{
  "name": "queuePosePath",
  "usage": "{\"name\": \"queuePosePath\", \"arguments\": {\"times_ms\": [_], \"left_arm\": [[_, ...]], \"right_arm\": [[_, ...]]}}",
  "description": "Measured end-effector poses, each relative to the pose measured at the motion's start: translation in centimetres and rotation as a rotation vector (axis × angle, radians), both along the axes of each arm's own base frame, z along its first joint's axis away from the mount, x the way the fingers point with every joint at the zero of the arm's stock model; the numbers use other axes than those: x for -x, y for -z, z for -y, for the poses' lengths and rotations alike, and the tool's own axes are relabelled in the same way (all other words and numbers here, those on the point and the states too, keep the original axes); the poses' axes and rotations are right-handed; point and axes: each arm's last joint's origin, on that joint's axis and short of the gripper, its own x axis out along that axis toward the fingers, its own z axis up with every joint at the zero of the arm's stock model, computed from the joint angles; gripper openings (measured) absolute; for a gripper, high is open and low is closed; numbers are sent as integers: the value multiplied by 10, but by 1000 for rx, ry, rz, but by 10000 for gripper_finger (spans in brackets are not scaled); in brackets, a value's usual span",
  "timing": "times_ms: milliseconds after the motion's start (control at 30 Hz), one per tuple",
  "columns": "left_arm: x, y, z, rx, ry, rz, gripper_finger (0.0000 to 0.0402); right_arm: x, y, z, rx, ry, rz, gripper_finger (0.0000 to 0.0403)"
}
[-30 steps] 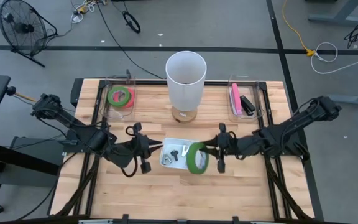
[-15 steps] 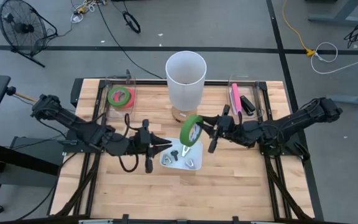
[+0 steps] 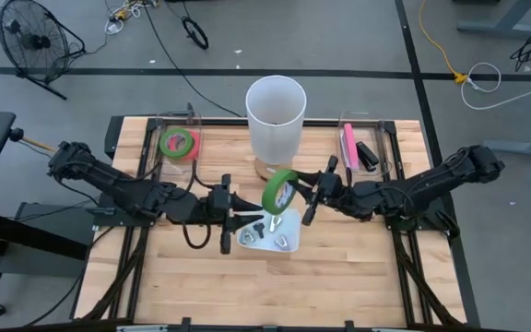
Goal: Pick and place Stapler, Stapler remover, tape
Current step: Put the green tape into the left transparent bin
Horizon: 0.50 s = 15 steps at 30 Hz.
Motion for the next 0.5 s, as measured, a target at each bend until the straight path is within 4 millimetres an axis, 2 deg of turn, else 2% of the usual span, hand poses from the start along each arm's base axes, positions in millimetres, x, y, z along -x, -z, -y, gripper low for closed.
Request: {"name": "queuePosePath", "arguments": {"times_ms": [333,500], "left_arm": [[-6,5,-4,-1,-60,-12,213],[-9,6,-9,-3,-95,-14,255]], "right_arm": [[0,-2,5,25,73,8,55],[0,-2,5,23,85,8,55]]}}
